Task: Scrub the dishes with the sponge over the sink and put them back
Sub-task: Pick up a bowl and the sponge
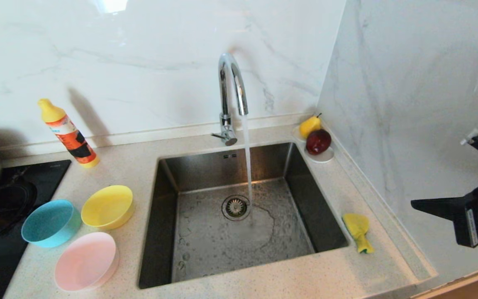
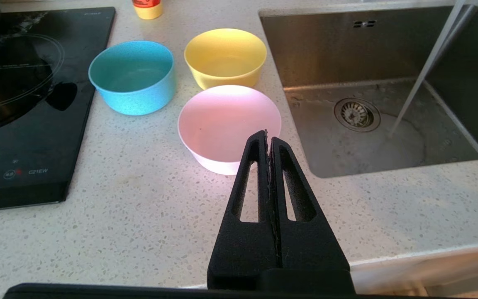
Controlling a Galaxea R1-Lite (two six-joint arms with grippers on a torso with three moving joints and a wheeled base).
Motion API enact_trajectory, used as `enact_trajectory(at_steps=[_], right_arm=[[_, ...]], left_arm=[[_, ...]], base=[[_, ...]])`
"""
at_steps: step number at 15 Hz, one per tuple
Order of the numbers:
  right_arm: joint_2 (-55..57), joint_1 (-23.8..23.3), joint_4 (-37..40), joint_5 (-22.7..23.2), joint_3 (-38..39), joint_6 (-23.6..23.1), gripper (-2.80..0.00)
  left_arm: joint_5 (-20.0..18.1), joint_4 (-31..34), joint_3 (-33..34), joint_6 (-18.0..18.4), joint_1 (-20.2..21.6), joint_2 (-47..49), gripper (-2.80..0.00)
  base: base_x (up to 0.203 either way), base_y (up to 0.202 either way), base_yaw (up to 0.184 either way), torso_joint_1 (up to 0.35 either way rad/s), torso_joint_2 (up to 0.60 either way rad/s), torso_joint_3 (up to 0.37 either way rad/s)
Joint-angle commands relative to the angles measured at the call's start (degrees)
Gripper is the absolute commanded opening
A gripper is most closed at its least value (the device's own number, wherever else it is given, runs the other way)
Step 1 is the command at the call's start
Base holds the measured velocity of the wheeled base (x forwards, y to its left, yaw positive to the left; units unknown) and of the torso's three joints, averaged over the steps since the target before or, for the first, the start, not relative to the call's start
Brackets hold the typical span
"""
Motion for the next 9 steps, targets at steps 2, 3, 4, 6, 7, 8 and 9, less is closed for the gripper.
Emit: enact_trajectory(at_steps=[2, 3, 4, 6, 7, 8, 9], right_arm=[[6.11, 2.40, -0.66, -6.36, 0.20, 1.10, -2.80], [7.53, 2.75, -0.70, -7.68, 0.26, 1.84, -2.80], [8.93, 2.83, -0.71, -8.77, 0.44, 2.59, -2.80], [11.27, 3.08, -1.01, -11.48, 0.95, 3.96, -2.80], [11.83, 3.74, -1.13, -12.69, 1.43, 4.08, -2.80], [12.12, 4.28, -1.15, -13.52, 1.90, 4.09, -2.80], [12.25, 4.86, -1.23, -14.32, 2.56, 4.09, -2.80]], left_arm=[[0.00, -0.02, 0.79, -0.02, 0.02, 0.16, -2.80], [0.00, -0.02, 0.72, 0.02, 0.02, 0.16, -2.80], [0.00, -0.02, 0.70, 0.02, 0.02, 0.16, -2.80], [0.00, -0.02, 0.79, -0.01, 0.02, 0.16, -2.80], [0.00, -0.02, 0.76, -0.02, 0.02, 0.16, -2.80], [0.00, -0.02, 0.79, 0.02, 0.02, 0.16, -2.80], [0.00, -0.02, 0.79, 0.02, 0.02, 0.16, -2.80]], base=[[0.000, 0.000, 0.000, 0.000, 0.00, 0.000], [0.000, 0.000, 0.000, 0.000, 0.00, 0.000], [0.000, 0.000, 0.000, 0.000, 0.00, 0.000], [0.000, 0.000, 0.000, 0.000, 0.00, 0.000], [0.000, 0.000, 0.000, 0.000, 0.00, 0.000], [0.000, 0.000, 0.000, 0.000, 0.00, 0.000], [0.000, 0.000, 0.000, 0.000, 0.00, 0.000]])
